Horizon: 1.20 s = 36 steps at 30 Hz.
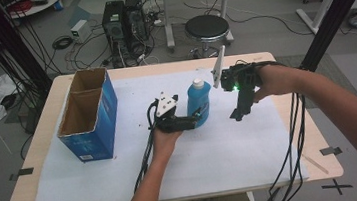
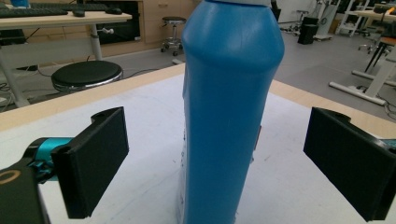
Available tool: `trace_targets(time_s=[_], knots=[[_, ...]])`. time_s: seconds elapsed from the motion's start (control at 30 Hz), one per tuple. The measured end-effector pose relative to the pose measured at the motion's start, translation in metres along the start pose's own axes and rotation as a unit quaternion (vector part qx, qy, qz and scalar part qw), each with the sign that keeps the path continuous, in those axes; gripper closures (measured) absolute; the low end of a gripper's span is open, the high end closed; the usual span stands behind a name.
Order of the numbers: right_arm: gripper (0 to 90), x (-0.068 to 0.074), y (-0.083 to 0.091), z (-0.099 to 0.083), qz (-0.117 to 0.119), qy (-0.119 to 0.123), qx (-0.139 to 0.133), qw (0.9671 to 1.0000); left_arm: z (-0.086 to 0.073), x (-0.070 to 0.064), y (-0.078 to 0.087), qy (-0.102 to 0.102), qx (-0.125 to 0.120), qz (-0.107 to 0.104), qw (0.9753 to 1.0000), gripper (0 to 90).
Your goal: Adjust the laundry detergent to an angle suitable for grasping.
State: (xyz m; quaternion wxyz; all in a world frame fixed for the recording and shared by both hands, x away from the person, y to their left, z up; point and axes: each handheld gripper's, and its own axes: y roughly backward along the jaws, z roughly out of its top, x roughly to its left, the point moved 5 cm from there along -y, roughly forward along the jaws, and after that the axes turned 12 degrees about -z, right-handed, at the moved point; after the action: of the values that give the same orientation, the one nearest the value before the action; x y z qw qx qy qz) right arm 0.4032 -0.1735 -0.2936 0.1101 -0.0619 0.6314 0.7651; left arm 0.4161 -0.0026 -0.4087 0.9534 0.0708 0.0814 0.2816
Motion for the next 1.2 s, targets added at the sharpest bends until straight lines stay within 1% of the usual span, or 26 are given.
trace_targets(time_s=[0.03, 0.07, 0.17, 0.2, 0.23, 0.33, 0.43, 0.47, 0.5, 0.53, 0.6, 0.67, 0.8, 0.9, 0.93, 1.03, 1.07, 1.1, 1.2], knots=[[2.7, 0.0, 0.0, 0.0, 0.0, 0.0, 0.0, 1.0, 0.0, 0.0, 0.0, 0.0, 0.0, 0.0, 1.0, 6.6], [2.7, 0.001, 0.0, 0.0, 0.001, -0.003, 0.001, 1.0, 0.0, 0.001, -0.004, 0.002, 0.002, -0.001, 1.0, 6.6], [2.7, 0.0, 0.001, -0.001, 0.0, 0.0, 0.0, 1.0, -0.001, 0.002, -0.008, 0.005, 0.004, -0.001, 1.0, 6.6], [2.7, 0.0, 0.001, -0.002, 0.0, -0.004, 0.001, 1.0, -0.002, 0.002, -0.012, 0.005, 0.004, 0.0, 1.0, 6.6], [2.7, 0.0, 0.001, -0.002, -0.001, -0.003, 0.0, 1.0, -0.002, 0.002, -0.012, 0.005, 0.004, 0.0, 1.0, 6.6], [2.7, -0.001, 0.001, -0.004, 0.0, -0.005, -0.001, 1.0, -0.004, 0.004, -0.02, 0.001, 0.012, 0.007, 0.9999, 6.6], [2.7, -0.002, 0.001, -0.004, -0.001, -0.004, 0.001, 1.0, -0.002, 0.004, -0.023, 0.0, 0.01, 0.007, 0.9999, 6.6], [2.7, -0.002, 0.001, -0.005, -0.001, -0.005, 0.002, 1.0, -0.002, 0.004, -0.027, -0.005, 0.01, 0.008, 0.9999, 6.6], [2.7, -0.002, 0.001, -0.005, -0.001, -0.005, 0.002, 1.0, -0.002, 0.004, -0.027, -0.005, 0.01, 0.008, 0.9999, 6.6], [2.7, -0.002, 0.001, -0.005, 0.0, -0.007, 0.001, 1.0, -0.002, 0.003, -0.03, -0.006, 0.011, 0.007, 0.9999, 6.6], [2.7, -0.002, 0.001, -0.005, 0.0, -0.005, -0.001, 1.0, -0.002, 0.004, -0.032, -0.004, 0.011, 0.005, 0.9999, 6.6], [2.7, -0.002, 0.001, -0.005, 0.0, -0.007, -0.001, 1.0, -0.004, 0.005, -0.035, 0.003, 0.011, 0.003, 0.9999, 6.6], [2.7, -0.003, 0.001, -0.005, 0.001, -0.005, 0.0, 1.0, -0.006, 0.006, -0.038, 0.006, 0.013, 0.003, 0.9999, 6.6], [2.7, -0.003, 0.001, -0.005, 0.001, -0.008, 0.0, 1.0, -0.007, 0.007, -0.04, 0.003, 0.018, 0.004, 0.9998, 6.6], [2.7, -0.003, 0.001, -0.005, 0.001, -0.007, -0.002, 1.0, -0.008, 0.007, -0.042, -0.001, 0.021, 0.004, 0.9998, 6.6], [2.7, -0.003, 0.001, -0.006, 0.001, -0.008, -0.001, 1.0, -0.008, 0.008, -0.044, -0.001, 0.02, 0.006, 0.9998, 6.6], [2.7, -0.004, 0.001, -0.006, 0.0, -0.008, 0.0, 1.0, -0.008, 0.009, -0.045, 0.004, 0.017, 0.004, 0.9998, 6.6], [2.7, -0.004, 0.001, -0.006, 0.0, -0.008, 0.0, 1.0, -0.008, 0.009, -0.045, 0.004, 0.017, 0.004, 0.9998, 6.6], [2.7, -0.004, 0.002, -0.007, 0.0, -0.009, -0.001, 1.0, -0.008, 0.008, -0.048, 0.002, 0.023, 0.003, 0.9997, 6.7]])
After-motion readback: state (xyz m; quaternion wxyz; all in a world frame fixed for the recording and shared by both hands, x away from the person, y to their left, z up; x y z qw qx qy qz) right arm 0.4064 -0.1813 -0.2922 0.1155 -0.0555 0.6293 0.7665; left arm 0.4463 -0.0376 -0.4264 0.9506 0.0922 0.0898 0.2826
